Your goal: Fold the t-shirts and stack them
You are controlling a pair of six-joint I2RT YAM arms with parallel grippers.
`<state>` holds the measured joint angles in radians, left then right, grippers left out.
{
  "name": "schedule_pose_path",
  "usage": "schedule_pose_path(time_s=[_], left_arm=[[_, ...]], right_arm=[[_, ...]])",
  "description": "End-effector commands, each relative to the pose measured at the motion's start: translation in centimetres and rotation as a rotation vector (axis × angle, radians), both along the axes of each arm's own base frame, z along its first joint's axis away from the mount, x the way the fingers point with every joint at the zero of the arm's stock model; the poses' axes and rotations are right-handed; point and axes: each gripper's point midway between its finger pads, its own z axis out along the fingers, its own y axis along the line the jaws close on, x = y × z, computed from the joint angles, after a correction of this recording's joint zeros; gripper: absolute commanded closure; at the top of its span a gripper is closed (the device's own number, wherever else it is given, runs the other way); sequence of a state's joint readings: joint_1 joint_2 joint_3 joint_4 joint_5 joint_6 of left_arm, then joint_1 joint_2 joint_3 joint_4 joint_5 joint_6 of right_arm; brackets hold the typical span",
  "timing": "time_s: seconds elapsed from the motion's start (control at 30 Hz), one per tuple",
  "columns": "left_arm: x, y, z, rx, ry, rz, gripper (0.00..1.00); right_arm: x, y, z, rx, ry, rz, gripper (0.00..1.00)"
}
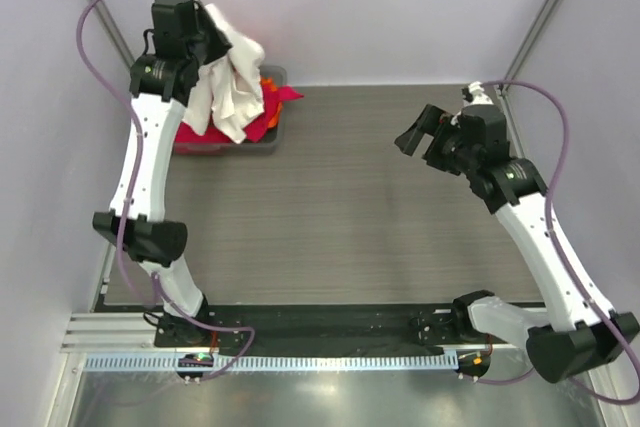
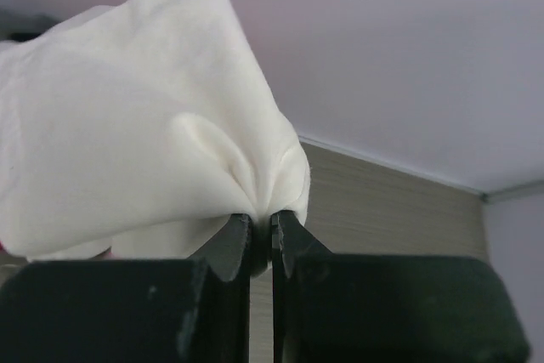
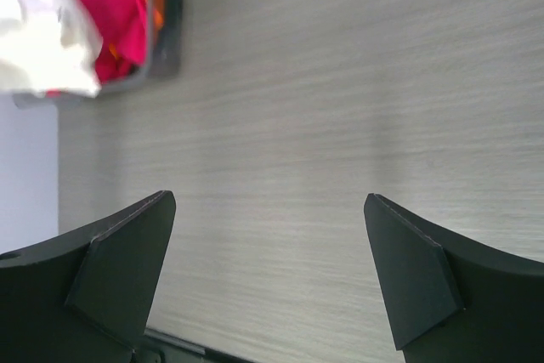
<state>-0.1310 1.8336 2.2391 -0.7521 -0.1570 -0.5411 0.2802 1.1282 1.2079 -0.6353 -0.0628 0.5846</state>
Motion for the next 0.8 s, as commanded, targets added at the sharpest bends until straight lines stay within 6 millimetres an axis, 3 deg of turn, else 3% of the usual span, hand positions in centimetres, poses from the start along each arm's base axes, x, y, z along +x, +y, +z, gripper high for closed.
schedule_pose_path(time_s=[0.0,0.07,0.13,0.17,0.23,0.27,0.3,0.33,0.37,0.43,0.47,0.57,0.63,0.7,0.73,0.77], left_arm=[[-6.4,-7.5,10.4,-0.051,-0.244,-0.22,1.0],[-8.0,-11.1,10.5,-0.072,-0.246,-0.314,1.0],[-9.5,-13.3,10.1,-0.116,-0.222,-0.368,1.0],[-10.2,-15.1,8.4,-0.124,-0.177,-0.413,1.0],[-11.4,-16.5,7.2,-0.141,-0.149,-0.437,0.99],[-11.8,-18.1,4.6,-0.135,-0.09,-0.471,0.88],[-12.1,-18.9,3.3,-0.134,-0.057,-0.493,0.69],[-12.6,-20.4,1.5,-0.143,-0.006,-0.563,0.4],[-12.9,-20.9,-1.4,-0.116,0.079,-0.59,0.01],[-13.1,-20.6,-4.9,-0.069,0.19,-0.578,0.0],[-12.8,-19.2,-7.9,-0.003,0.275,-0.507,0.0],[-11.8,-16.6,-10.4,0.073,0.3,-0.432,0.0],[-11.0,-15.4,-11.0,0.076,0.306,-0.392,0.0],[-9.0,-13.9,-12.0,0.091,0.315,-0.339,0.0],[-7.9,-13.9,-11.5,0.087,0.297,-0.34,0.0],[-6.2,-13.9,-14.1,0.101,0.349,-0.336,0.0]], right_arm=[[-1.8,-2.9,5.6,-0.008,-0.126,-0.139,0.0],[-2.6,-3.9,6.7,-0.005,-0.154,-0.18,0.0],[-3.8,-4.6,7.6,0.017,-0.181,-0.218,0.0],[-4.2,-5.0,7.7,0.017,-0.185,-0.236,0.0],[-5.1,-6.2,8.0,0.02,-0.196,-0.297,0.0],[-5.3,-6.7,8.0,0.015,-0.193,-0.321,0.0],[-5.6,-7.8,7.6,-0.013,-0.181,-0.372,0.0],[-5.9,-8.3,7.8,-0.022,-0.182,-0.398,0.0],[-6.1,-8.8,8.0,-0.022,-0.18,-0.427,0.0],[-6.6,-9.9,8.1,-0.049,-0.171,-0.472,0.0],[-6.7,-10.1,8.2,-0.052,-0.173,-0.481,0.0],[-7.0,-10.1,7.8,-0.045,-0.158,-0.488,0.0],[-6.7,-9.7,7.0,-0.052,-0.135,-0.471,0.0],[-6.1,-8.8,6.0,-0.06,-0.098,-0.427,0.0],[-5.8,-8.5,5.2,-0.068,-0.074,-0.416,0.0],[-5.7,-8.1,4.7,-0.066,-0.058,-0.398,0.0]])
